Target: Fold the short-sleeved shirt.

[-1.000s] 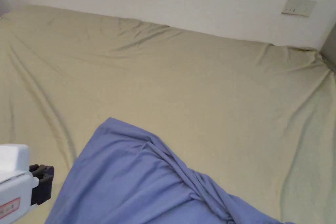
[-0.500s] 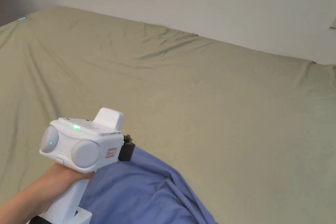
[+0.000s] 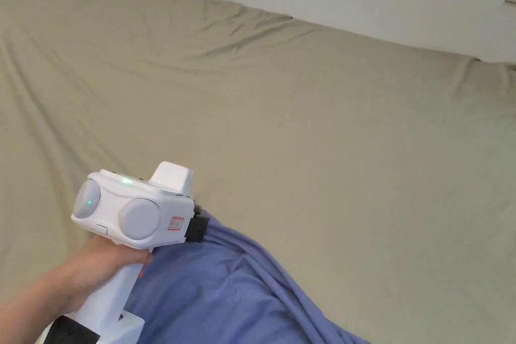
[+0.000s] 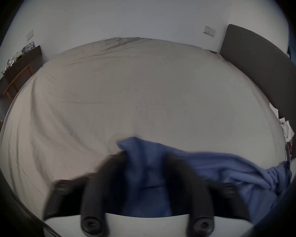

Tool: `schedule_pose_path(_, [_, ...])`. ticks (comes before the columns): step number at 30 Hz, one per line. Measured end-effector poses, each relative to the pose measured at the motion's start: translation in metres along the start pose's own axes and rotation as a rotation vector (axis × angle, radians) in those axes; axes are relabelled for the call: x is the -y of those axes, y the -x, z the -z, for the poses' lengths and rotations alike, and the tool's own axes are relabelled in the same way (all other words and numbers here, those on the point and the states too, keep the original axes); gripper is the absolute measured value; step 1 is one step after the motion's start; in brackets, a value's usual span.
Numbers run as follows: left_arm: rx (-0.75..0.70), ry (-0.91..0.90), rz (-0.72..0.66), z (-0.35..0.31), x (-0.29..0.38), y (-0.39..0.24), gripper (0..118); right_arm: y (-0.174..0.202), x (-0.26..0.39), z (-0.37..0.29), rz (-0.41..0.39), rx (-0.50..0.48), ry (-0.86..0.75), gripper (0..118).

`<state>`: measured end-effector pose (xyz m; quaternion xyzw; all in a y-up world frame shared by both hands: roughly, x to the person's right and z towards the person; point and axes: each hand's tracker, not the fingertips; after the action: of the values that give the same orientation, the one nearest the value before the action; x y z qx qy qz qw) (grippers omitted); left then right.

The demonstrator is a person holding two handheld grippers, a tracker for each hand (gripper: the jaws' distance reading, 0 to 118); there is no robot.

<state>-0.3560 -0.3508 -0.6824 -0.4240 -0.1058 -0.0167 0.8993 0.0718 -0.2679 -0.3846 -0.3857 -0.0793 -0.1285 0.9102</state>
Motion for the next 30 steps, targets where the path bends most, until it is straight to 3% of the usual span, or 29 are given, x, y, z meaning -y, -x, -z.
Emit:
schedule_pose_path(2, [-0.094,-0.008,0.037,-0.007,0.001,-0.010,4,0.000,0.003,0.000,-0.003,0.002,0.000,1])
schedule_pose_path(4, [0.043,0.032,-0.011,-0.017,0.002,-0.011,4,-0.001,0.006,-0.006,-0.001,-0.003,-0.007,1])
schedule_pose_path(10, [0.079,-0.045,-0.066,-0.058,0.006,-0.019,4,-0.011,0.017,-0.023,0.002,0.029,-0.028,1])
schedule_pose_path(14, [0.084,-0.062,-0.061,-0.082,0.011,-0.026,4,-0.027,0.029,-0.027,-0.022,0.103,-0.042,1])
schedule_pose_path(15, [0.083,-0.064,-0.056,-0.085,0.013,-0.027,4,-0.032,0.032,-0.025,-0.029,0.113,-0.035,6])
schedule_pose_path(19, [0.076,-0.060,-0.063,-0.096,0.020,-0.032,4,-0.054,0.044,-0.005,-0.044,0.125,0.042,100])
schedule_pose_path(20, [0.075,-0.059,-0.065,-0.098,0.023,-0.033,4,-0.058,0.047,0.001,-0.048,0.124,0.042,104])
schedule_pose_path(25, [0.067,-0.043,-0.053,-0.105,0.034,-0.038,4,-0.064,0.050,0.028,-0.093,0.131,0.052,103])
schedule_pose_path(30, [0.069,-0.029,-0.054,-0.109,0.042,-0.038,4,-0.059,0.040,0.044,-0.107,0.067,0.041,101])
